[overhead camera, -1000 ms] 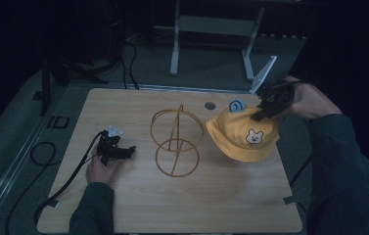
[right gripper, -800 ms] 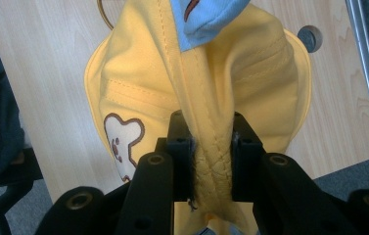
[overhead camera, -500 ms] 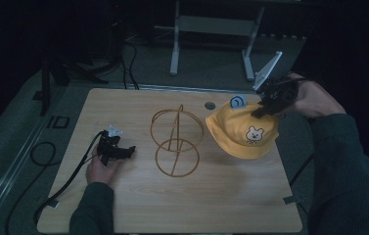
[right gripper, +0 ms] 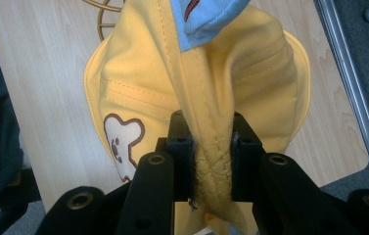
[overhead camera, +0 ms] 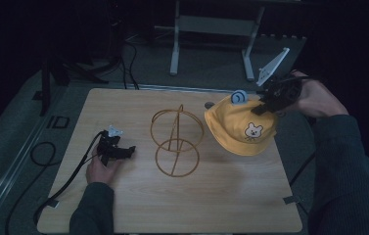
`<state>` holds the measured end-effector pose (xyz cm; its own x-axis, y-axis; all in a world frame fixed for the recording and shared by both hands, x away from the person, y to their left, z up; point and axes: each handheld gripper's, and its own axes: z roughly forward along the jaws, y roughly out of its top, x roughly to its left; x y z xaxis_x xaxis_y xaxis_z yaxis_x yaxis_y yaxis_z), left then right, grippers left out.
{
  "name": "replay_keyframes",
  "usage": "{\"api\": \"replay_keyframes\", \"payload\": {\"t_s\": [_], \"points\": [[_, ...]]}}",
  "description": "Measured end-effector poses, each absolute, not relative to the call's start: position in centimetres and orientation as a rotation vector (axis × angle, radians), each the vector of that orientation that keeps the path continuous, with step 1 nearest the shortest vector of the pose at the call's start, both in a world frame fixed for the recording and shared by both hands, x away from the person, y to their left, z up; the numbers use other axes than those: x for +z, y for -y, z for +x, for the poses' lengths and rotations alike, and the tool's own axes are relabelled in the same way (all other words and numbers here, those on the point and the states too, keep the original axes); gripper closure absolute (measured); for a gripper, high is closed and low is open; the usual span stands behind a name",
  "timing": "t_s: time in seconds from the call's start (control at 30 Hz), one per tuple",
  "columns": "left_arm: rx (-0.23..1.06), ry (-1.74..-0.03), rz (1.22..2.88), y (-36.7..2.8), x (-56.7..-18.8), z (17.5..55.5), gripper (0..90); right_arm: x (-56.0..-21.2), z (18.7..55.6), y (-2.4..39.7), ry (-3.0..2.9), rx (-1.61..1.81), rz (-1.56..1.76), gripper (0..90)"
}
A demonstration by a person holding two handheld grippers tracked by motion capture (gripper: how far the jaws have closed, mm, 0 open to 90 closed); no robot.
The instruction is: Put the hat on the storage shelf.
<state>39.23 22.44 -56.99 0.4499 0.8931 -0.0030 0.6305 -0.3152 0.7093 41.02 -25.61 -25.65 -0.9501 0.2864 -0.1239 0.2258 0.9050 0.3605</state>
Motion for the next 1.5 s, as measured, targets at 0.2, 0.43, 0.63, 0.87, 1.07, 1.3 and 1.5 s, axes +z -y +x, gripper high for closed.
{"api": "replay_keyframes", "payload": {"t_s": [0.2,0.43,0.63,0.87,1.07,1.3,1.5], "points": [[0.524,-1.269,2.057,-22.4,-57.0,39.2,13.1,-25.6,41.1,25.7,-2.882,0.559,0.393,76.3],[0.524,-1.269,2.057,-22.4,-57.0,39.2,13.1,-25.2,41.1,25.9,-2.859,0.621,0.394,76.4],[0.524,-1.269,2.057,-22.4,-57.0,39.2,13.1,-24.7,40.9,25.8,-2.847,0.675,0.382,76.4],[0.524,-1.269,2.057,-22.4,-57.0,39.2,13.1,-24.5,40.9,25.4,-2.842,0.701,0.372,76.5],[0.524,-1.269,2.058,-22.4,-57.0,39.2,13.1,-24.3,40.9,24.8,-2.84,0.727,0.356,76.5],[0.524,-1.269,2.057,-22.4,-57.0,39.2,13.1,-23.9,41.0,24.1,-2.826,0.755,0.336,76.5],[0.524,-1.269,2.057,-22.4,-57.0,39.2,13.1,-23.8,41.0,23.2,-2.819,0.784,0.309,76.5]]}}
